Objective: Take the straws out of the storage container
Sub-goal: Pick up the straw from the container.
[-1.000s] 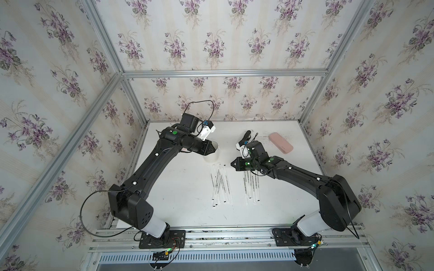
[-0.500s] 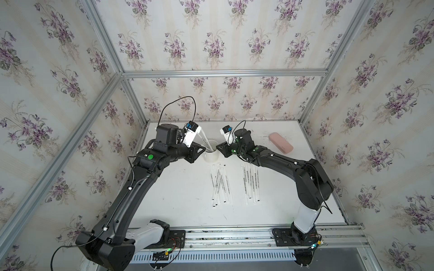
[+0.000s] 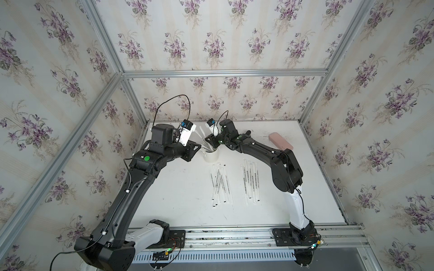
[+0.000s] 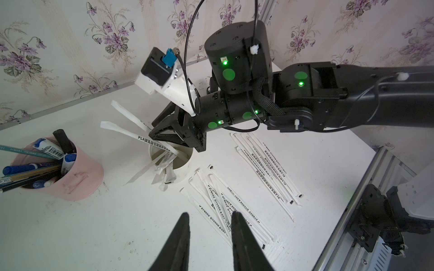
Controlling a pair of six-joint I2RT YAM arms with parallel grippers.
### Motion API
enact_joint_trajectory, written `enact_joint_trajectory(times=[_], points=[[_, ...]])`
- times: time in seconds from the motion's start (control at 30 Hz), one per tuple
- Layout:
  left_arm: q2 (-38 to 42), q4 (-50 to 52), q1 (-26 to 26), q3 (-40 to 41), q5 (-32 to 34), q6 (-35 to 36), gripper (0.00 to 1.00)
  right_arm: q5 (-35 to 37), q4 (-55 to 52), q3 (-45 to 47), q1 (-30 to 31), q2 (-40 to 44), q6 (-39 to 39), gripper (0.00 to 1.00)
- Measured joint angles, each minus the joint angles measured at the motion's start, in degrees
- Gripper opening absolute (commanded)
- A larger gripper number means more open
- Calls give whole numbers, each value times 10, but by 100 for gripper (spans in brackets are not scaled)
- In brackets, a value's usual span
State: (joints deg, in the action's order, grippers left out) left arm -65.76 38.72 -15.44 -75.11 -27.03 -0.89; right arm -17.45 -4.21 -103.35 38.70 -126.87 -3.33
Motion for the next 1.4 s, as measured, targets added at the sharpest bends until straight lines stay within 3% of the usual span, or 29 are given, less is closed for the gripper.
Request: enact_joint_trajectory(times=[0.43,0.97,1.4], points=[[-10,-4,17,0,-18,-6,31,-6,-30,-37,-5,-30,0,28],[-16,-10,23,1,-30,-10,32,-10,-37,-54,-8,-35,-1,3],[-16,-10,24,1,-34,-11,32,-1,-36,-31,-8,34,-9,0]])
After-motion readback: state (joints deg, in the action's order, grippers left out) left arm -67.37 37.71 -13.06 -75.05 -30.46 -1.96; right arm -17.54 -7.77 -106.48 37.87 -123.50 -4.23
